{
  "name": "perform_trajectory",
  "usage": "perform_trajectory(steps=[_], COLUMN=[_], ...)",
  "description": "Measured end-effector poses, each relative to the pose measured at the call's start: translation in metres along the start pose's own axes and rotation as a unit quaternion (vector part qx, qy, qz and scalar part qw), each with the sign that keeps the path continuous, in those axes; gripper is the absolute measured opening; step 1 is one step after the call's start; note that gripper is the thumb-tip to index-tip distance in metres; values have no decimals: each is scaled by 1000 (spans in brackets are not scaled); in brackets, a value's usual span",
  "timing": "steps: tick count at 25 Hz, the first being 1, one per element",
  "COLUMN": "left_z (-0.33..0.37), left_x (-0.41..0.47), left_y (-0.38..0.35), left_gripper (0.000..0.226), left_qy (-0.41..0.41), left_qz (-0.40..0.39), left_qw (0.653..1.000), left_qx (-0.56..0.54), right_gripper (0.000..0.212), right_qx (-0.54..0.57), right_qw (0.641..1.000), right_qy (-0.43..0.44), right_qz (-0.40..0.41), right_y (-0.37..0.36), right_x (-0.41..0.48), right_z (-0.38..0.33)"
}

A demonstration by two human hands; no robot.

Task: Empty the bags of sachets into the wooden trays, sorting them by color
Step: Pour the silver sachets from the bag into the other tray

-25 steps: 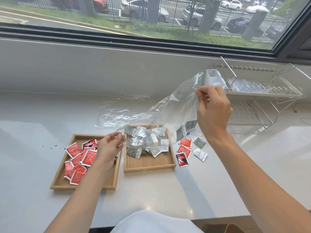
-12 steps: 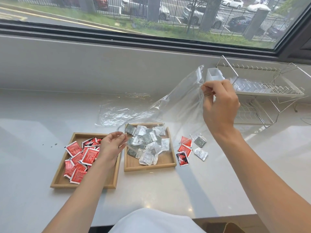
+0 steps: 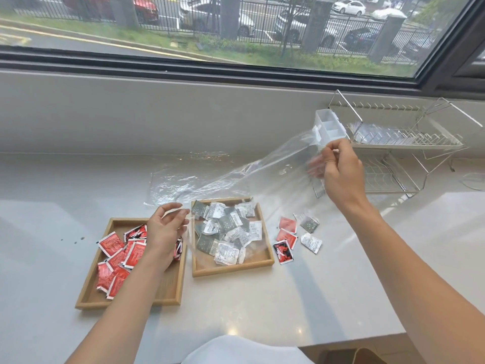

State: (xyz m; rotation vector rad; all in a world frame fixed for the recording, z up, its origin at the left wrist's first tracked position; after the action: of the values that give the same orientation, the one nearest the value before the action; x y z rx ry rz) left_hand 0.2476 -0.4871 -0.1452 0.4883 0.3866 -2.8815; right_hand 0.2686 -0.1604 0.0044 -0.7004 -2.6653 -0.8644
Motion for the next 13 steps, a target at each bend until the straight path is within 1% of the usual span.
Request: perform_trajectory(steps=[3, 6, 9, 11, 13], left_z=[3, 6, 20, 40, 60], left_x=[6, 13, 24, 28, 27], left_y=[-2, -6, -10, -19, -40], left_gripper=[25, 30, 40, 51, 57], left_qy=[-14, 7, 28, -17, -100], left_qz=[12, 0, -28, -37, -62], left_qw=[1000, 998, 988, 967, 937], left_qx=[17, 58, 150, 252, 329], right_gripper=[13, 17, 25, 25, 20], right_qx=[16, 51, 101, 124, 135], right_qw=[1000, 997, 993, 991, 989], right_qy=[-17, -50, -56, -43, -26], right_qz=[1, 1, -7, -24, -51], right_y=[0, 1, 10, 15, 16], right_x=[-4, -7, -5, -4, -3], right_z=[10, 18, 19, 15, 14])
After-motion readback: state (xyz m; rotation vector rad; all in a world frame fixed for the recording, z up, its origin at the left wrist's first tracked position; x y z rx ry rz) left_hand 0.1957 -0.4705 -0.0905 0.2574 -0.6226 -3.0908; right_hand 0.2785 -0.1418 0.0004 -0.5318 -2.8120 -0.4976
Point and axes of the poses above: each hand's wrist, its own x-axis towards the middle knuckle, its own y-axis out of the back of the hand, z = x × y, the point moved 1 cm from there along x, towards the middle knuckle, and after that the axes turned 1 degree about x, right-handed, at the moved point
